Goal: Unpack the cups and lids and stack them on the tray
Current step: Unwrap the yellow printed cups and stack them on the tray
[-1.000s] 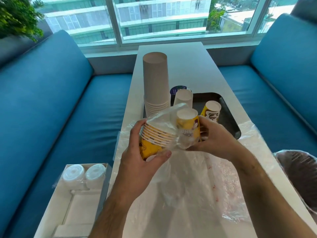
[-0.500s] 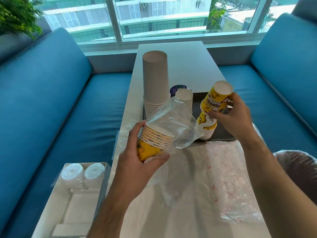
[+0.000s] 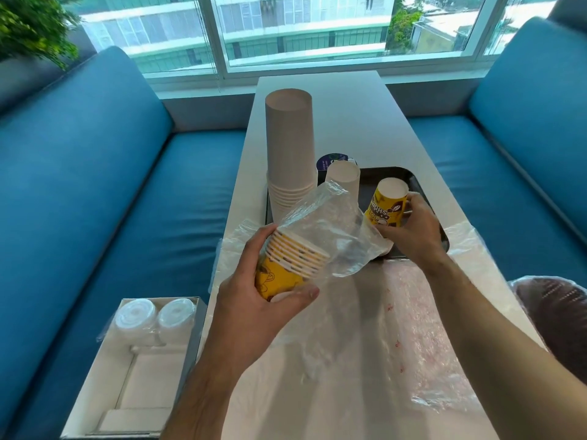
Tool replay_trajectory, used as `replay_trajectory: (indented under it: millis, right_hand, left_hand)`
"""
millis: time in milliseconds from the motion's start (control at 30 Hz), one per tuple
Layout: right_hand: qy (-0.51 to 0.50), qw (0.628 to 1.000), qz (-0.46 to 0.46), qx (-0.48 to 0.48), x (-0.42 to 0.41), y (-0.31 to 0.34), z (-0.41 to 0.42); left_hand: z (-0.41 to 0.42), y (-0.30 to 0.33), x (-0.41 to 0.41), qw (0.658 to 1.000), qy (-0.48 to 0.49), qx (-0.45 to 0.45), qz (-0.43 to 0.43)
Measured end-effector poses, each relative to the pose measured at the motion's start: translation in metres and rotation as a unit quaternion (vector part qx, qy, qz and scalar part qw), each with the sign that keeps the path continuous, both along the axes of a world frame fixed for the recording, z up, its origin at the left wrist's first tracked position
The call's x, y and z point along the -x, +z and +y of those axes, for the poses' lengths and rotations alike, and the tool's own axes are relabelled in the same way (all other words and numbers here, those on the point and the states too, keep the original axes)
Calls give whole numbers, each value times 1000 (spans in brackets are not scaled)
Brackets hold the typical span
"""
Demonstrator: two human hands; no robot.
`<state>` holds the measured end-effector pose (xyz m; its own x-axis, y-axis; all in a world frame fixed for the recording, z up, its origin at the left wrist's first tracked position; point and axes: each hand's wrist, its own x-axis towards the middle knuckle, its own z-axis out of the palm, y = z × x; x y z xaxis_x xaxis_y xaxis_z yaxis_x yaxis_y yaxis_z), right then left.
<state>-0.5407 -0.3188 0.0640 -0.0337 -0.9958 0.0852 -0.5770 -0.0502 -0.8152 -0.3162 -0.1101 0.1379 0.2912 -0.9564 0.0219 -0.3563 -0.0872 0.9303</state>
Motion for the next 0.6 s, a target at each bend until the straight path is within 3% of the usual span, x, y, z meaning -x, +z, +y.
replay_trajectory:
  millis: [467,600]
  right_hand:
    - [-44,999,-15,-21,-12,-22,9]
    - [-92,993,-37,62,-14,3,25]
  left_hand:
    - [-2,-1,5,1000,-17,3,2]
    - [-3,-4,3,999,-22,-10,-24]
